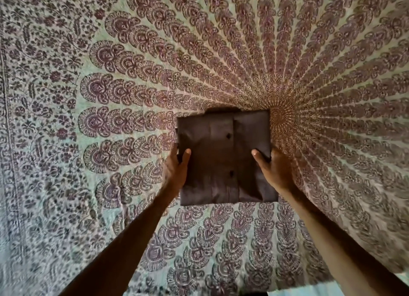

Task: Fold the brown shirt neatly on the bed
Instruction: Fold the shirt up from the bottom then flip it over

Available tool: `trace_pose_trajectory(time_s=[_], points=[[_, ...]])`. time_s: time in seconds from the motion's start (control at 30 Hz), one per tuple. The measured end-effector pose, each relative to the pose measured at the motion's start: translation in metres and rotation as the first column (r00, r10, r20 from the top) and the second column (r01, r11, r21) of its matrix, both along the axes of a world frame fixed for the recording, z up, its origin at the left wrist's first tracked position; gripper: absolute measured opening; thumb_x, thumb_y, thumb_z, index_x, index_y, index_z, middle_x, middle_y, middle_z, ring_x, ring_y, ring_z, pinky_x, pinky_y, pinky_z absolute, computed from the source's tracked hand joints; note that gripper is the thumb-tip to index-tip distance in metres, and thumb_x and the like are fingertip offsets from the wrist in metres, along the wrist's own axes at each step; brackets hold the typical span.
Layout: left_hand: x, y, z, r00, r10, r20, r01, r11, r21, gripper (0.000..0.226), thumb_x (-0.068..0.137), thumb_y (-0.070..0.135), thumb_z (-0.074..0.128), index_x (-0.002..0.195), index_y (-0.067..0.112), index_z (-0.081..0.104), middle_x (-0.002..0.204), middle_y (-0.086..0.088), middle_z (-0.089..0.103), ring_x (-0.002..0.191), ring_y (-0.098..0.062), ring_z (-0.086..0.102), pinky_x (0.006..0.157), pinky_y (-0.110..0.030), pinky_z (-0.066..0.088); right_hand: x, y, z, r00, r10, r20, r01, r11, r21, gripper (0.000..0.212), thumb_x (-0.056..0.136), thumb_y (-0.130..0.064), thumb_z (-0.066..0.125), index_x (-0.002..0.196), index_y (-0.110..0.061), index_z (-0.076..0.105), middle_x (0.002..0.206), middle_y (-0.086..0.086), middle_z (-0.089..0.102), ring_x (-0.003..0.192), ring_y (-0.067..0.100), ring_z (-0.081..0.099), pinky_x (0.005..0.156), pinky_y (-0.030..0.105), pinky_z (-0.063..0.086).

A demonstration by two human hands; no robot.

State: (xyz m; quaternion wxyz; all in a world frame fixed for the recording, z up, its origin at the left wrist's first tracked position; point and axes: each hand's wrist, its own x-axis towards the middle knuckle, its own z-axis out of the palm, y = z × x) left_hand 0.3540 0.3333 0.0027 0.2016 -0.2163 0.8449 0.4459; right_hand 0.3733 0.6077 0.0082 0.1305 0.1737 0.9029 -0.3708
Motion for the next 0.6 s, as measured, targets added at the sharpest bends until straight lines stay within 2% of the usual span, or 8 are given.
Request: trace_pose_trajectory(time_s=[0.03, 0.17, 0.23, 0.3, 0.4, 0.47, 0.53, 0.6], points=[[-0.001, 0.001, 0.003, 1.000, 0.006, -0.009, -0.006, 1.000, 0.009, 0.043, 0.097, 0.040, 0.049, 0.135, 0.020, 0.045, 0.119, -0.006, 0.066, 0.100, -0.026, 0.065, 0.080, -0.040, 0.057, -0.002, -0.001, 0.009, 1.000, -0.005, 0.003, 0.005, 0.999, -0.042, 0.063, 0.082, -0.064, 0.048, 0.104, -0.008, 0.065, 0.081, 0.006, 0.070, 0.068, 0.021, 0.066, 0.057, 0.030, 0.049], [-0.004, 0.012, 0.023, 0.998, 0.041, 0.047, -0.047, 0.988, 0.148, 0.034, 0.099, 0.024, 0.051, 0.129, 0.009, 0.050, 0.109, -0.005, 0.063, 0.095, -0.024, 0.062, 0.065, -0.013, 0.052, -0.008, 0.001, 0.074, 1.000, 0.023, 0.008, -0.021, 0.974, -0.226, 0.031, 0.088, -0.038, 0.062, 0.112, -0.019, 0.060, 0.084, -0.004, 0.065, 0.069, -0.012, 0.061, 0.055, 0.007, 0.041], [-0.005, 0.021, 0.031, 0.989, 0.032, 0.147, -0.073, 0.957, 0.280, 0.032, 0.098, 0.020, 0.052, 0.127, 0.006, 0.051, 0.112, -0.014, 0.064, 0.098, -0.029, 0.064, 0.074, -0.029, 0.057, -0.006, 0.004, 0.117, 0.998, 0.056, -0.009, -0.057, 0.963, -0.263, 0.023, 0.089, -0.036, 0.066, 0.108, -0.026, 0.059, 0.087, -0.006, 0.068, 0.072, -0.010, 0.062, 0.058, 0.012, 0.046], [-0.007, 0.032, 0.043, 0.970, -0.056, 0.236, -0.043, 0.918, 0.395, 0.024, 0.098, 0.014, 0.050, 0.118, 0.002, 0.056, 0.108, -0.017, 0.064, 0.090, -0.024, 0.067, 0.071, -0.030, 0.057, -0.004, -0.001, 0.163, 0.994, 0.093, -0.063, -0.106, 0.959, -0.261, 0.022, 0.085, -0.040, 0.065, 0.104, -0.031, 0.060, 0.085, -0.015, 0.068, 0.073, -0.005, 0.064, 0.057, 0.012, 0.047], [-0.012, 0.046, 0.064, 0.943, -0.108, 0.316, -0.077, 0.851, 0.520, 0.014, 0.097, 0.003, 0.047, 0.099, 0.007, 0.060, 0.090, -0.009, 0.060, 0.066, -0.010, 0.062, 0.058, -0.024, 0.051, 0.001, -0.025, 0.219, 0.944, 0.231, -0.237, -0.255, 0.964, -0.078, 0.019, 0.090, -0.027, 0.065, 0.106, -0.018, 0.063, 0.075, -0.010, 0.063, 0.062, 0.006, 0.062, 0.048, 0.010, 0.043], [-0.013, 0.042, 0.069, 0.929, -0.105, 0.354, -0.119, 0.821, 0.558, 0.021, 0.098, 0.004, 0.045, 0.115, 0.003, 0.057, 0.099, -0.007, 0.063, 0.079, -0.015, 0.063, 0.066, -0.026, 0.052, 0.006, -0.054, 0.235, 0.883, 0.345, -0.319, -0.324, 0.939, 0.117, 0.018, 0.091, -0.019, 0.066, 0.104, -0.008, 0.062, 0.075, -0.010, 0.057, 0.050, 0.001, 0.053, 0.045, 0.006, 0.037], [-0.009, 0.025, 0.066, 0.920, -0.015, 0.391, -0.227, 0.794, 0.564, 0.027, 0.101, 0.012, 0.044, 0.124, 0.002, 0.054, 0.113, -0.011, 0.065, 0.088, -0.021, 0.064, 0.070, -0.029, 0.054, 0.010, -0.090, 0.225, 0.872, 0.401, -0.280, -0.321, 0.901, 0.292, 0.025, 0.087, -0.019, 0.069, 0.106, -0.006, 0.059, 0.089, -0.001, 0.063, 0.055, -0.001, 0.053, 0.051, 0.006, 0.041], [0.000, -0.001, 0.061, 0.904, 0.090, 0.418, -0.333, 0.762, 0.556, 0.024, 0.101, 0.020, 0.042, 0.111, 0.009, 0.060, 0.105, -0.009, 0.069, 0.082, -0.019, 0.065, 0.070, -0.030, 0.054, 0.015, -0.134, 0.196, 0.890, 0.424, -0.167, -0.327, 0.850, 0.413, 0.035, 0.082, -0.020, 0.072, 0.111, -0.007, 0.058, 0.111, 0.008, 0.063, 0.059, 0.013, 0.062, 0.050, 0.019, 0.050]])
